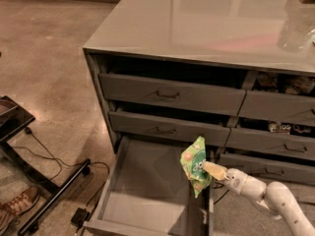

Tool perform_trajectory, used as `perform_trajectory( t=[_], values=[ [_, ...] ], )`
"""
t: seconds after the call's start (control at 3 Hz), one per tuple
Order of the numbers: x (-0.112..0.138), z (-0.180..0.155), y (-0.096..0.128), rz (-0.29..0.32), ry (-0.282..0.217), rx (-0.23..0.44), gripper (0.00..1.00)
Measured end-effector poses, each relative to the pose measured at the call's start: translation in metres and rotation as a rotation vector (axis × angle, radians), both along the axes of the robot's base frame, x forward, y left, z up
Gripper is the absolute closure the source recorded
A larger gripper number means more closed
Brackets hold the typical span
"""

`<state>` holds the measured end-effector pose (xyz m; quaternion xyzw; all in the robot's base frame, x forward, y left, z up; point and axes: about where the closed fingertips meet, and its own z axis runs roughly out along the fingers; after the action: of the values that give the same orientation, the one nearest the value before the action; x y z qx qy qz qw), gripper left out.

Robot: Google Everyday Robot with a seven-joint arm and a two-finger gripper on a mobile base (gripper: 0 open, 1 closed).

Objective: Pick green rice chip bag from bottom drawer and place on counter

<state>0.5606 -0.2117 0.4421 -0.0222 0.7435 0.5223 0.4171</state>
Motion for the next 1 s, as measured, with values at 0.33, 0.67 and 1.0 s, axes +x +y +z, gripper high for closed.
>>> perform_trajectory(
  t=[0.33, 0.67, 1.0],
  values=[
    [-0.027, 0.04, 0.044, 0.16, -0.056, 0.058, 1.0],
    [-0.044, 0.061, 0.065, 0.253, -0.085, 0.087, 1.0],
    [-0.061, 0.073, 0.089, 0.356, -0.088, 0.13, 1.0]
  ],
)
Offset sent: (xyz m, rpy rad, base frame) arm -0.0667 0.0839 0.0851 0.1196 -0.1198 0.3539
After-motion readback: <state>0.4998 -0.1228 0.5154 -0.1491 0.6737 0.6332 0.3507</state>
